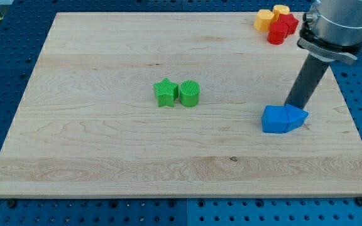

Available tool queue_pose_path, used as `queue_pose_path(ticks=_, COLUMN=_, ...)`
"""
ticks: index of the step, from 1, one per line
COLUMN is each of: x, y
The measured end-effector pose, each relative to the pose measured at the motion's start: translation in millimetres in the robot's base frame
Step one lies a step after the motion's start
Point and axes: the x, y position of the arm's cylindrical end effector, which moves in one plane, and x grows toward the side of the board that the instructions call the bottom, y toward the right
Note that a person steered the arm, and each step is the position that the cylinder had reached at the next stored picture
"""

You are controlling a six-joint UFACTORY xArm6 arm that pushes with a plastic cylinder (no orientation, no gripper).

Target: Nudge the yellow heart along with yellow hexagon left and down a bit

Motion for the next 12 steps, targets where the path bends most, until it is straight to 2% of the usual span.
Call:
queue_pose_path(ticks=3, x=-18.4, y=0.8)
queue_pose_path(ticks=5, x=-101.5, y=46.0)
queue_pose_path(ticks=6, x=-115.2, y=98.0)
queue_pose_path(ticks=7, x=-153.5, y=141.8)
queue_pose_path(ticks=8, x=-215.9, y=154.5)
queue_pose_path(ticks=9, x=-271.8, y=154.7)
queue_pose_path(ticks=10, x=-275.0, y=138.7)
queue_pose_path(ticks=12, x=-281.3, y=36.2)
